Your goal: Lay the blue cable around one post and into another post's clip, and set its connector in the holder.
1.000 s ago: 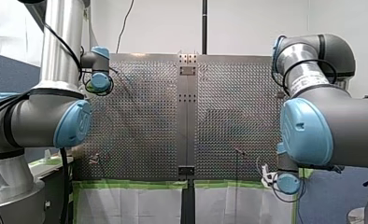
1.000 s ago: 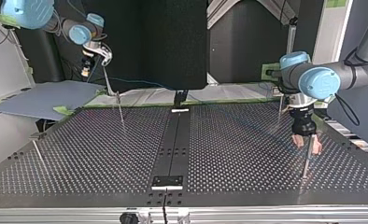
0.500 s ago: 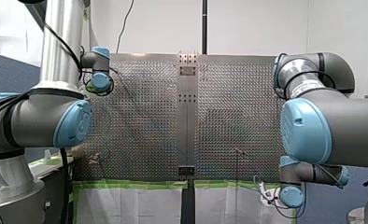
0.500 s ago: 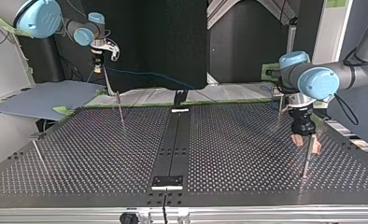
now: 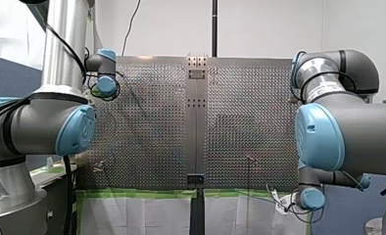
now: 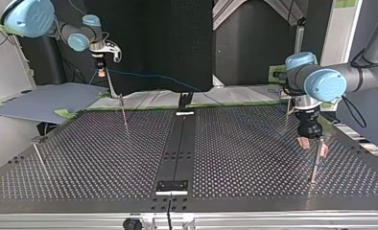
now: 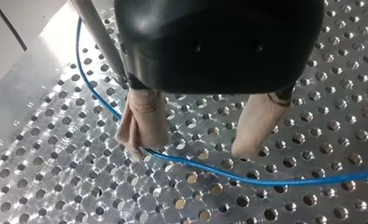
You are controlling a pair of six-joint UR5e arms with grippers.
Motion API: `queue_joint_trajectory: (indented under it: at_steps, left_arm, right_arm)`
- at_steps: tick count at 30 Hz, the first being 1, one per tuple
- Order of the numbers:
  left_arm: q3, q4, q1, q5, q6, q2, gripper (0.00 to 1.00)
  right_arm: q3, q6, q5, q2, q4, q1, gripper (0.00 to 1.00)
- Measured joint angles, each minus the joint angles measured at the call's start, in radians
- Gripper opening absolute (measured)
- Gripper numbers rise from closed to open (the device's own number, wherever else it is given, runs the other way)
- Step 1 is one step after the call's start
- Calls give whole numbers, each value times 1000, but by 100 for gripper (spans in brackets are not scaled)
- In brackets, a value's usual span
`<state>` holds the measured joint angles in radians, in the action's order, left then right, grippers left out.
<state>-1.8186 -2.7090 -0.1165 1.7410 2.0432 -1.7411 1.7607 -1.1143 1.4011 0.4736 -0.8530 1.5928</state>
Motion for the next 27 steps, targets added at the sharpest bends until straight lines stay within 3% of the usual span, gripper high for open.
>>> queue_joint_trajectory:
  at_steps: [4,8,14,17,21,27]
  left_arm:
    - [0,1,1,-1,1,0,100]
    - [0,3,2,0,1,0,100]
    - [0,4,2,1,1,0,100]
    - [0,5,2,1,1,0,100]
    - [0,9,1,0,1,0,100]
    - [0,10,0,1,1,0,100]
  right_arm:
    - [0,36,-42,34,42,-7,2]
    - [4,29,-81,71,74,-9,2]
    - [51,-24,-141,131,40,-10,2]
    - [80,-55,-156,162,11,-8,2]
    - [101,-94,-139,201,-28,-9,2]
    - [107,-160,-84,255,-94,-16,2]
